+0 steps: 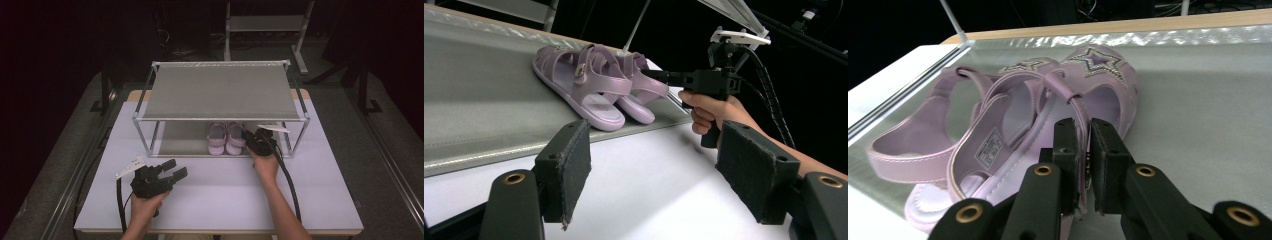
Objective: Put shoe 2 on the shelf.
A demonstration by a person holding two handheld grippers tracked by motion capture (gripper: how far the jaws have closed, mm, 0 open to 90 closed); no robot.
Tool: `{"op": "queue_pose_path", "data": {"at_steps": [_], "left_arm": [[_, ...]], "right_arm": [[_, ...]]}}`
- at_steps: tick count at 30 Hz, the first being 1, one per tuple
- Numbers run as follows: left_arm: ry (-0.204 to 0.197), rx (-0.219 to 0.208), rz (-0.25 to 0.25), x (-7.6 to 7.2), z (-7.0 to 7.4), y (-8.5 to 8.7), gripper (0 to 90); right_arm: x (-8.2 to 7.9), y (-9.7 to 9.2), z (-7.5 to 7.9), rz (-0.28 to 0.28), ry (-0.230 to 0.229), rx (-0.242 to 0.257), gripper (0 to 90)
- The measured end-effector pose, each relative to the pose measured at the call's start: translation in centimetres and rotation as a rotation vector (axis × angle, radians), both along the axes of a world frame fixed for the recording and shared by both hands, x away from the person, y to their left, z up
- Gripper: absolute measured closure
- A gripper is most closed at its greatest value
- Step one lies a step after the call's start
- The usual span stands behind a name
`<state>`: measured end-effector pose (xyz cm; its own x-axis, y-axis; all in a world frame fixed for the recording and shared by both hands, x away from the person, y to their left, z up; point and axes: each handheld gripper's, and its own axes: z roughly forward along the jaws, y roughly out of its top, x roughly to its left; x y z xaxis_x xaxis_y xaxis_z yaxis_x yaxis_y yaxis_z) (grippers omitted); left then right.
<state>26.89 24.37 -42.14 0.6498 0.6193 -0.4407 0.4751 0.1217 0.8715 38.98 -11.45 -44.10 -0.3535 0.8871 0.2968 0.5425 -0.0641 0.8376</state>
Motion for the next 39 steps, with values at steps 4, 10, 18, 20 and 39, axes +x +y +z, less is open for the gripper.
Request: {"op": "queue_pose_path", "data": {"at_steps": [4, 10, 18, 20, 39], "left_arm": [[0.001, 0.000, -0.002, 0.0, 0.0, -0.1, 29.5], [0.003, -0.002, -0.004, 0.0, -0.1, -0.2, 29.5], [0.007, 0.000, -0.012, 0.1, -0.1, -0.4, 29.5], [0.007, 0.000, -0.015, 0.1, -0.2, -0.4, 29.5], [0.007, 0.003, -0.026, -0.2, -0.2, -0.8, 29.6]], "right_arm": [[0.0, 0.1, 0.0, -0.017, -0.014, -0.027, 81.5], [0.1, 0.2, 0.0, -0.012, -0.008, -0.023, 81.4], [0.1, 0.1, -0.1, -0.016, -0.005, 0.009, 78.1], [0.1, 0.0, 0.0, -0.011, 0.000, 0.052, 75.2], [-0.9, -0.6, 0.4, 0.005, -0.001, 0.124, 60.5]]}}
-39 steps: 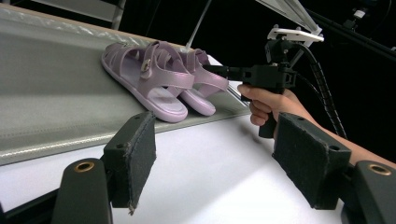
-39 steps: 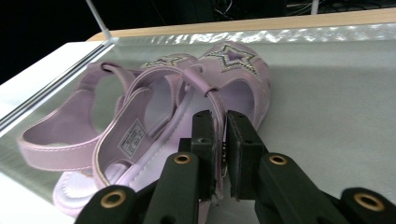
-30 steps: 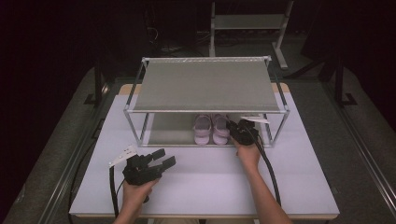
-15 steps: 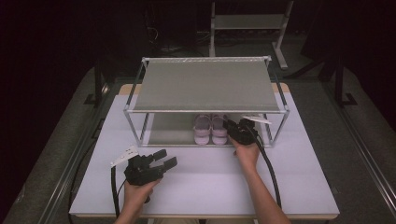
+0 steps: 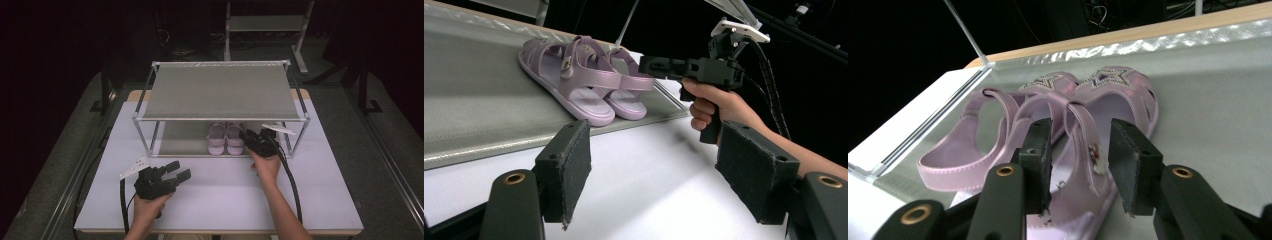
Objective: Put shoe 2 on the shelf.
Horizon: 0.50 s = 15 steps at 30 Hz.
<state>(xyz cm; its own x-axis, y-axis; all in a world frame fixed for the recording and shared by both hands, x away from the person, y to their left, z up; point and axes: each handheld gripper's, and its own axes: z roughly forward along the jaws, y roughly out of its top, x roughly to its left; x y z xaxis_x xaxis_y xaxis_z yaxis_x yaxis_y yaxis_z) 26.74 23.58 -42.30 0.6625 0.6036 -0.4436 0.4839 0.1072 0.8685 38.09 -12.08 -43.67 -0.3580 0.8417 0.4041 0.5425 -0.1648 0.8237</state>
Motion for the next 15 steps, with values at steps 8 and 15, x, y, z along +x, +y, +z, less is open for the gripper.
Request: {"op": "queue_pose_path", "data": {"at_steps": [8, 15], "left_arm": [[-0.001, 0.002, 0.002, -0.1, 0.0, 0.0, 29.6], [-0.006, 0.004, 0.002, -0.1, 0.1, 0.1, 29.6]], "right_arm": [[-1.2, -1.2, 0.0, -0.012, 0.017, 0.023, 54.2], [-2.3, -2.1, 0.0, 0.005, 0.028, 0.024, 49.8]]}}
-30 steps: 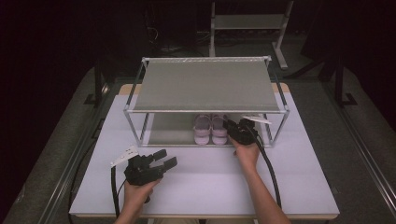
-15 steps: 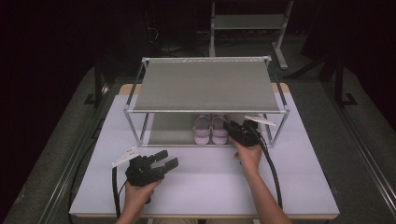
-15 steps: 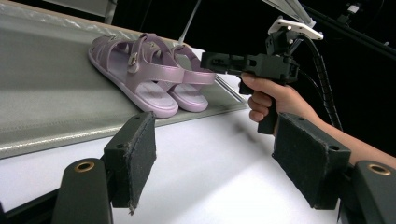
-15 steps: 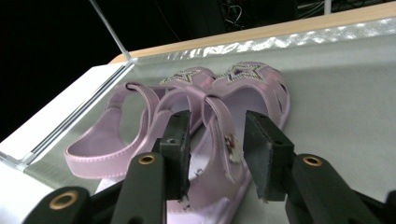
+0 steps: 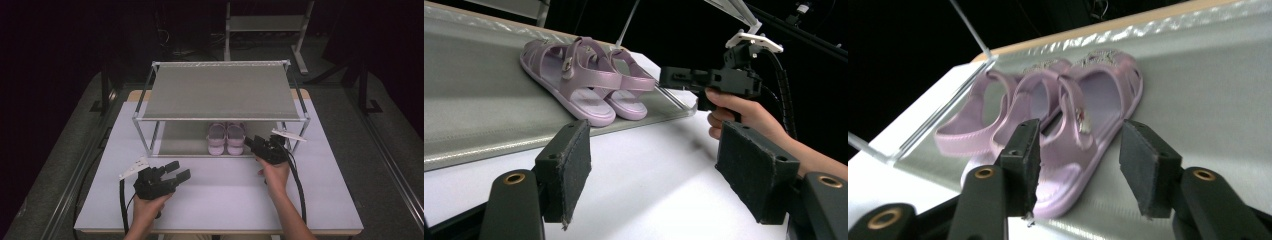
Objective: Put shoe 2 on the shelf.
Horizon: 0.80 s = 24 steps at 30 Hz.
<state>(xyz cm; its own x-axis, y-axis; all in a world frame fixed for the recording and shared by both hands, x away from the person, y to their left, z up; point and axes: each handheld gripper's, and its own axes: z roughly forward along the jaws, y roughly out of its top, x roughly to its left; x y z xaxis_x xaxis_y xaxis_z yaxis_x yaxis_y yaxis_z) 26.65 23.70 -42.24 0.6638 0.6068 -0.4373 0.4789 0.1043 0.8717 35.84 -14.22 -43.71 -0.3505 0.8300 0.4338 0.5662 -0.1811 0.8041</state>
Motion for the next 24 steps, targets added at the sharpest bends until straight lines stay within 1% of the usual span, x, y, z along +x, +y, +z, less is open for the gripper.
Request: {"op": "queue_pose_path", "data": {"at_steps": [3, 5, 7, 9, 11, 12, 13, 14, 17, 19, 21, 24], "left_arm": [[-0.005, 0.002, -0.003, -0.1, 0.1, 0.0, 29.5], [-0.005, 0.003, -0.004, -0.2, 0.1, 0.1, 29.5], [-0.004, 0.007, -0.006, -0.3, 0.0, 0.2, 29.5], [-0.005, 0.003, -0.002, -0.3, 0.1, 0.2, 29.5], [-0.005, -0.001, -0.003, -0.2, 0.1, 0.3, 29.5], [-0.007, 0.004, -0.004, -0.2, 0.1, 0.3, 29.5], [-0.008, 0.008, -0.004, -0.1, 0.1, 0.3, 29.5], [-0.008, 0.010, -0.004, -0.1, 0.1, 0.3, 29.5], [-0.011, 0.012, -0.002, -0.1, 0.1, 0.4, 29.5], [-0.008, 0.009, 0.003, -0.1, 0.0, 0.4, 29.5], [-0.009, 0.012, 0.003, -0.1, 0.0, 0.4, 29.5], [-0.010, 0.015, 0.000, -0.2, 0.1, 0.4, 29.5]], "right_arm": [[-0.7, -0.2, 0.1, 0.015, -0.010, 0.003, 49.0], [-1.4, -0.4, 0.2, 0.023, 0.006, 0.002, 47.5], [-1.8, -0.6, 0.2, 0.030, 0.010, -0.005, 45.5], [-2.4, -0.8, 0.3, 0.041, 0.001, -0.001, 45.2], [-3.0, -1.0, 0.1, 0.051, 0.011, -0.002, 45.0], [-3.1, -1.1, 0.1, 0.055, 0.014, -0.001, 44.4], [-3.3, -1.2, 0.1, 0.060, 0.019, -0.011, 43.8], [-3.5, -1.4, 0.0, 0.064, 0.016, -0.010, 43.5], [-3.9, -2.0, 0.0, 0.075, 0.025, -0.007, 40.5], [-4.1, -2.4, 0.0, 0.076, 0.035, 0.007, 39.4], [-4.3, -2.8, 0.1, 0.082, 0.032, 0.003, 38.3], [-4.6, -3.4, 0.2, 0.091, 0.026, 0.013, 36.2]]}}
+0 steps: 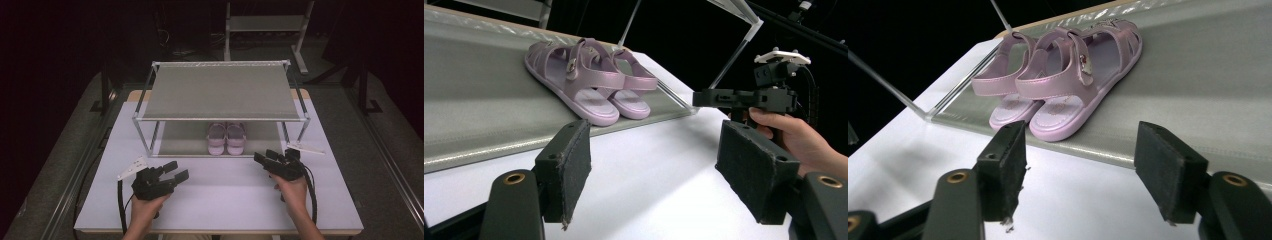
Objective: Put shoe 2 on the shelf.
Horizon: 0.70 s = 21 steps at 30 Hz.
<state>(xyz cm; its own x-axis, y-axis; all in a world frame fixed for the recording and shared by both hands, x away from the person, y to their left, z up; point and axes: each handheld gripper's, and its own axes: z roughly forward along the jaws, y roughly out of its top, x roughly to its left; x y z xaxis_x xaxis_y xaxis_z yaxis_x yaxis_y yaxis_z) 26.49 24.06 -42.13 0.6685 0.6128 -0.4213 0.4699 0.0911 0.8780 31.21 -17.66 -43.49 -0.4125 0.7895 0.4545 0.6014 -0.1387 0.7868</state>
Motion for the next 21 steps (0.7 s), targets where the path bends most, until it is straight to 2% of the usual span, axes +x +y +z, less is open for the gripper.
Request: {"op": "queue_pose_path", "data": {"at_steps": [9, 21], "left_arm": [[0.001, -0.002, -0.002, 0.0, -0.1, -0.1, 29.5], [-0.001, 0.000, -0.003, 0.0, -0.1, -0.1, 29.5]], "right_arm": [[-1.3, -1.1, 0.3, 0.007, 0.007, -0.020, 30.8], [-2.6, -2.5, 0.7, 0.013, 0.011, -0.036, 29.2]]}}
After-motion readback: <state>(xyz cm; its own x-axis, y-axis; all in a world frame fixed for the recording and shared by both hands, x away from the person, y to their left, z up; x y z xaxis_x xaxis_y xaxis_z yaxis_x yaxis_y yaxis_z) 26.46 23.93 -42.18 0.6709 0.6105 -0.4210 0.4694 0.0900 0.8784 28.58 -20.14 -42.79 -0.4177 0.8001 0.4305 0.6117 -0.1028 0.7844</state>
